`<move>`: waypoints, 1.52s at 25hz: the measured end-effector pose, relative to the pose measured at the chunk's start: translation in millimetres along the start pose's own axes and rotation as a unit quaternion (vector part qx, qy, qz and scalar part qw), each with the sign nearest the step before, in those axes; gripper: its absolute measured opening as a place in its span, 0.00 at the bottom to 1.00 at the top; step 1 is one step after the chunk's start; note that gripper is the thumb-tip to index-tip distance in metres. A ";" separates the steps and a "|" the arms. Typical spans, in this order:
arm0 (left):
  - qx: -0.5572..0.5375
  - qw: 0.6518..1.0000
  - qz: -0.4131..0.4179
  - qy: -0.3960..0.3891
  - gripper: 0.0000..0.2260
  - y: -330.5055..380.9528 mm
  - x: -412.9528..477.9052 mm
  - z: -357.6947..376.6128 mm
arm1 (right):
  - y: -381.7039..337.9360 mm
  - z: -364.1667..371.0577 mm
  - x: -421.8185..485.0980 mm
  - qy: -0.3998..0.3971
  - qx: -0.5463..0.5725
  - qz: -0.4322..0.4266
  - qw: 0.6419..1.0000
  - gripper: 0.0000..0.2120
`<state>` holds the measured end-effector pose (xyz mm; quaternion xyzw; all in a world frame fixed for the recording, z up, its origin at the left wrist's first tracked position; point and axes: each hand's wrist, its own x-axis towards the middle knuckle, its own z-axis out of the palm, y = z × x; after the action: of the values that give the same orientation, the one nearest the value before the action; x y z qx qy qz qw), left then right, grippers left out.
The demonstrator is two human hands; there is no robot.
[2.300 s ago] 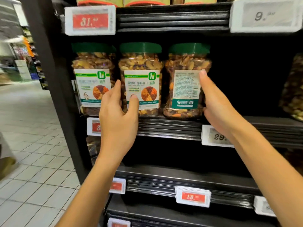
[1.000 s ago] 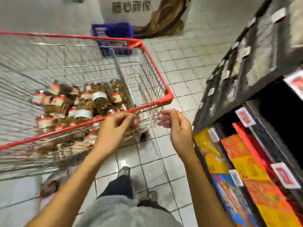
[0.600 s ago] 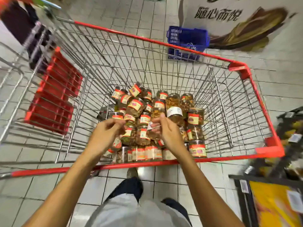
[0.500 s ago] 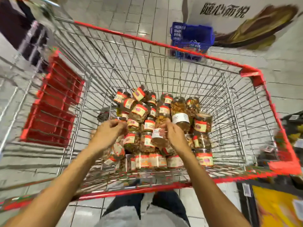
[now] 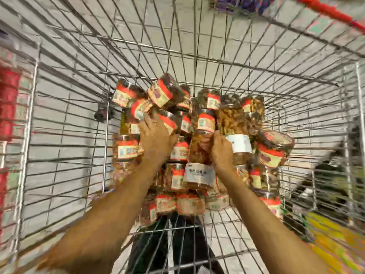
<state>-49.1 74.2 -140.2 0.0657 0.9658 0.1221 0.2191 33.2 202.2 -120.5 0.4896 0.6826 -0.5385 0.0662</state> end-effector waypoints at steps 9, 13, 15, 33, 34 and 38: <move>-0.211 0.973 -0.086 0.022 0.32 26.4 -47.8 -29.8 | -23.2 1.1 -0.5 -0.154 0.202 0.190 0.948 0.23; -0.406 0.913 0.006 0.035 0.20 26.7 -50.2 -52.8 | -32.4 -3.1 8.5 -0.152 0.292 0.189 0.925 0.36; -0.453 0.868 -0.188 0.082 0.24 -0.8 -0.9 -46.4 | -32.2 -8.6 17.5 -0.189 0.320 0.172 0.912 0.41; -0.674 0.658 -0.046 -0.331 0.22 19.1 -68.9 -155.2 | -102.4 -116.9 -104.6 -0.164 0.352 0.012 0.921 0.43; -0.661 0.659 -0.006 -0.360 0.22 36.8 -86.9 -171.2 | -101.9 -134.2 -129.9 -0.139 0.390 -0.009 0.910 0.43; -0.603 0.629 0.135 -0.472 0.21 117.8 -170.9 -202.4 | -64.8 -209.6 -230.5 -0.024 0.548 -0.081 0.832 0.38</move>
<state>23.7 114.8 137.5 0.0976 0.4219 0.6577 0.6164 194.8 236.1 151.6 0.3755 0.3111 -0.8394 -0.2399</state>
